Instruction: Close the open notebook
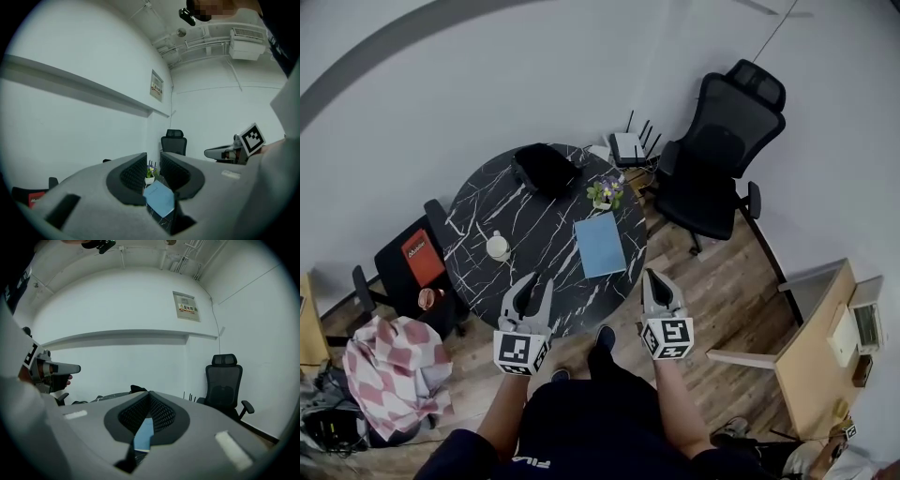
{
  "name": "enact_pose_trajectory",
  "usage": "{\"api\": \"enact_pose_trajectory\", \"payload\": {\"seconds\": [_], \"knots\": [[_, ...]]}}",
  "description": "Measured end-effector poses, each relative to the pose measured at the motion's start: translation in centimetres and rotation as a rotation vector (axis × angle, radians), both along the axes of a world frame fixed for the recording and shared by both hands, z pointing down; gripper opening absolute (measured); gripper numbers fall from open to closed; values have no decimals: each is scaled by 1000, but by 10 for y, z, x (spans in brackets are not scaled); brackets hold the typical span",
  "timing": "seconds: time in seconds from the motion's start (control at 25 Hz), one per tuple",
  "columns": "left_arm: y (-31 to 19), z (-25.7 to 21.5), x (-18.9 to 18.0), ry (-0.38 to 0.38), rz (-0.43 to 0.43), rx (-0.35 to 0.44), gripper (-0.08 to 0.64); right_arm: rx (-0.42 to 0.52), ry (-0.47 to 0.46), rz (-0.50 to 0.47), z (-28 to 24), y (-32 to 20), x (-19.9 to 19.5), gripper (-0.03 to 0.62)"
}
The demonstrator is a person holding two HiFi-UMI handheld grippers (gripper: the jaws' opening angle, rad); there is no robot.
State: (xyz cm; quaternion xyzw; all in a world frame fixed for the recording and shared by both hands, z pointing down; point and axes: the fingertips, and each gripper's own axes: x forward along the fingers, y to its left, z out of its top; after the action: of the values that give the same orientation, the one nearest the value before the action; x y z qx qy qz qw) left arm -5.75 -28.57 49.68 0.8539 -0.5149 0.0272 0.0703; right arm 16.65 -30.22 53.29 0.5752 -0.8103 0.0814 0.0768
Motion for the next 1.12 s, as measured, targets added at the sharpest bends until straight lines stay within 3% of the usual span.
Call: {"api": "enact_pose_trajectory", "payload": {"seconds": [0.28, 0.84, 1.12], "knots": [[7, -3, -1, -18, 23, 20, -3, -1, -4, -5, 0, 4, -9, 9], [13, 1, 3, -38, 47, 4, -3, 10, -33, -8, -9, 12, -12, 9], [16, 6, 3, -50, 58, -3, -3, 11, -3, -39, -9, 17, -21, 9]]}}
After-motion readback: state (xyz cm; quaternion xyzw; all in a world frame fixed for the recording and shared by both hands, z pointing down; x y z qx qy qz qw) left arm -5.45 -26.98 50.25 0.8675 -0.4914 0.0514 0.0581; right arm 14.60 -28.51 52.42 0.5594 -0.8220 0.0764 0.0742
